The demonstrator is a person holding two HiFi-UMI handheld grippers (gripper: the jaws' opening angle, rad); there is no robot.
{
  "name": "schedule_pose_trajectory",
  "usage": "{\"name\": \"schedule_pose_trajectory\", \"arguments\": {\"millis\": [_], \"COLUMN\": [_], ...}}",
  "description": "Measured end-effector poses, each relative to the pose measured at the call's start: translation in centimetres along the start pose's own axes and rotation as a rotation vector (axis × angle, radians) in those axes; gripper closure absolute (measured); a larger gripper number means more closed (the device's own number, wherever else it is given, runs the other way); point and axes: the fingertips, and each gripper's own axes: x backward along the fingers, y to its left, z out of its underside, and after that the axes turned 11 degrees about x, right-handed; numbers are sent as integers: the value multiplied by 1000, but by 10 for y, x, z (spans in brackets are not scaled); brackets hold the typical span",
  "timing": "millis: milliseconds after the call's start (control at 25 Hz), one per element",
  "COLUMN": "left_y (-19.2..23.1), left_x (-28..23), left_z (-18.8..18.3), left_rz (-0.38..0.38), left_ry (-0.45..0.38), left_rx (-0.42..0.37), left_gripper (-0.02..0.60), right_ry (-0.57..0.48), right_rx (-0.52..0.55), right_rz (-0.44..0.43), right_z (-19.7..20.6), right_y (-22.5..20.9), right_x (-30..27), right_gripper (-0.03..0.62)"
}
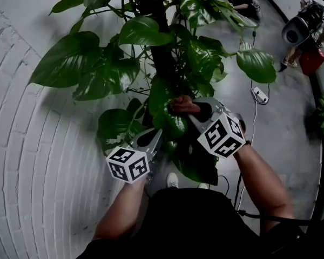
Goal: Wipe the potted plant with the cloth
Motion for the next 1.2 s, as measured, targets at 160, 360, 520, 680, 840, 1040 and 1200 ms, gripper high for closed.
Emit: {"name": "schedule_pose_trajectory", "arguments": {"millis": [160,360,520,680,840,1040,1200], "left_y": [0,-3,-6,-9,-12,-18,-23], "left_x": [0,0,1,2,1,1,1], "left_z": [-1,-3,-2,0,3,5,7], "left_rz": [-14,-26,-35,-43,-49,-50,-46], "left_ry": [-8,-20,-27,-39,-42,-50,-61], "left_rx": [-16,-15,-15,-17,-19,-21,-25], "left_gripper": [565,565,565,565,565,565,564], "right_ry": [4,-23,-43,-64,-79,-94,-115], "right_rx": [69,105,106,96,91,95,62], "right_rz": [18,9,2,-7,-28,-57,-87], "right_z": [-8,-23,-28,-29,-30,-31,-31], "right_y": [13,32,46,59,73,87,93], "right_x": [15,33,43,49,55,58,63], "right_gripper": [525,525,525,525,525,525,525]}}
